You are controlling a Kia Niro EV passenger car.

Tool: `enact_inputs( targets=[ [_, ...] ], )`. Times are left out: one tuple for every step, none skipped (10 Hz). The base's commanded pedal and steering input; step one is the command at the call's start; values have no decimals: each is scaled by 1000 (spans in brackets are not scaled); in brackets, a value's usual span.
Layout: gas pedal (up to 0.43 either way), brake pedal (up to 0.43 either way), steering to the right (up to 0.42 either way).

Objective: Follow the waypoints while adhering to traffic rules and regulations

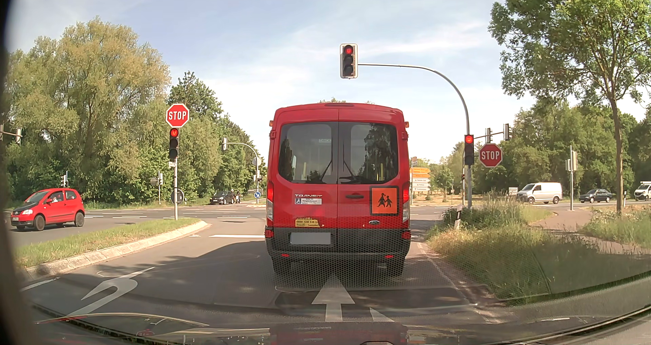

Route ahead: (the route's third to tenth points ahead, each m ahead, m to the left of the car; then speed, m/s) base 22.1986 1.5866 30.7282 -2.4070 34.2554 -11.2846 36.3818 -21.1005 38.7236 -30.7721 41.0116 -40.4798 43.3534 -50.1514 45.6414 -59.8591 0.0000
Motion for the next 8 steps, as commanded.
enact_inputs(
  targets=[
    [0,195,-10],
    [0,201,-10],
    [0,195,-10],
    [0,207,-10],
    [0,195,-10],
    [0,195,-10],
    [0,195,-10],
    [0,201,-10]
  ],
)
